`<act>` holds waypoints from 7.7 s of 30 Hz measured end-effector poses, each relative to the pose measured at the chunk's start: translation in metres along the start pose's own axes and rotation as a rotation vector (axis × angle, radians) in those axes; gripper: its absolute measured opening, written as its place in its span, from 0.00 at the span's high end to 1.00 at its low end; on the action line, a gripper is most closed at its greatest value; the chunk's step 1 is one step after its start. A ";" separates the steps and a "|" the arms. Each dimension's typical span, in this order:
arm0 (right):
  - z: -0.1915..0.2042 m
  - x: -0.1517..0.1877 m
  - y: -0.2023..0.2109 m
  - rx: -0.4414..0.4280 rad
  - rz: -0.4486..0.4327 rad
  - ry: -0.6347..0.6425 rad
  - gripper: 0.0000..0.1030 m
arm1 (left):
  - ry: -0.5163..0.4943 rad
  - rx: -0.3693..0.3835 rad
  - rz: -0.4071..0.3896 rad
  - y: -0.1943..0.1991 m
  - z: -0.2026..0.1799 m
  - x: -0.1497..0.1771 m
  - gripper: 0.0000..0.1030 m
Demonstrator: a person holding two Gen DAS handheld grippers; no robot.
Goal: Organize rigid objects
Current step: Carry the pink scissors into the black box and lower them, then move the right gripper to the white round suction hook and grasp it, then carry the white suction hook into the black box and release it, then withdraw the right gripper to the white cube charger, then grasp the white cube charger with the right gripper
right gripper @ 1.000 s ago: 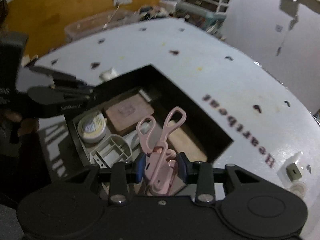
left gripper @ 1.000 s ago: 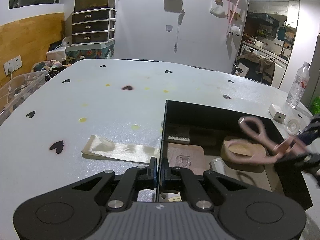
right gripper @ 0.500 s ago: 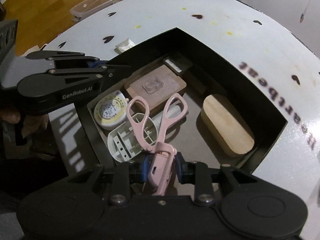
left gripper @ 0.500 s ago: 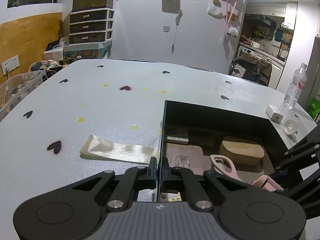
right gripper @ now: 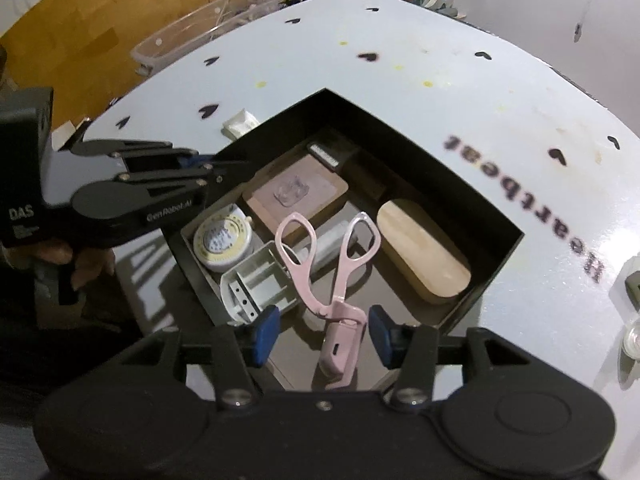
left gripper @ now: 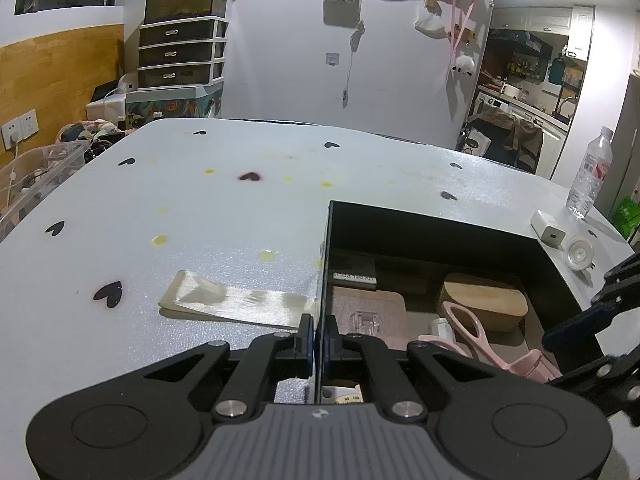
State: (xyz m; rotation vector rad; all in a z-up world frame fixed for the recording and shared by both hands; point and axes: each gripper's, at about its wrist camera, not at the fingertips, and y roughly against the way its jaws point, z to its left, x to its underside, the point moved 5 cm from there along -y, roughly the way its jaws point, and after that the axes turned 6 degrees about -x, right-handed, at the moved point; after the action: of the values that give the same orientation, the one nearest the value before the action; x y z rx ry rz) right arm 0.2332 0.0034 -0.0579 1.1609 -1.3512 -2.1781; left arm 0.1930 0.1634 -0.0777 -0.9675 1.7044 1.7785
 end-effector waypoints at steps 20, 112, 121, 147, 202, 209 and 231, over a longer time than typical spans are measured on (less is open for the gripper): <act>-0.010 0.008 0.033 -0.016 -0.167 -0.046 0.00 | -0.007 -0.017 0.009 0.000 -0.001 -0.001 0.96; -0.015 0.021 0.033 -0.153 -0.224 0.052 0.67 | -0.011 -0.041 0.003 0.009 -0.003 -0.004 0.96; 0.008 0.019 0.019 -0.126 -0.157 0.144 0.67 | -0.008 -0.035 0.001 0.009 -0.004 -0.003 0.96; 0.016 0.011 0.031 -0.127 -0.183 0.161 0.15 | -0.005 -0.032 0.002 0.008 -0.003 -0.002 0.96; -0.288 0.018 0.027 0.136 -0.534 -0.714 0.04 | -0.009 -0.049 0.009 0.003 -0.001 -0.006 0.96; -0.262 -0.003 0.030 0.116 -0.541 -0.582 0.05 | -0.010 -0.051 0.009 0.004 -0.001 -0.006 0.96; -0.276 -0.010 0.012 0.258 -0.282 -0.483 0.35 | -0.011 -0.054 0.009 0.004 -0.003 -0.005 0.96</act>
State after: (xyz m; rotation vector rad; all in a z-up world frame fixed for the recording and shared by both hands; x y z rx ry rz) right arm 0.4518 -0.1597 -0.1038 0.9946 -1.8017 -2.6710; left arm 0.1942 0.1604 -0.0712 -0.9728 1.6643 1.8407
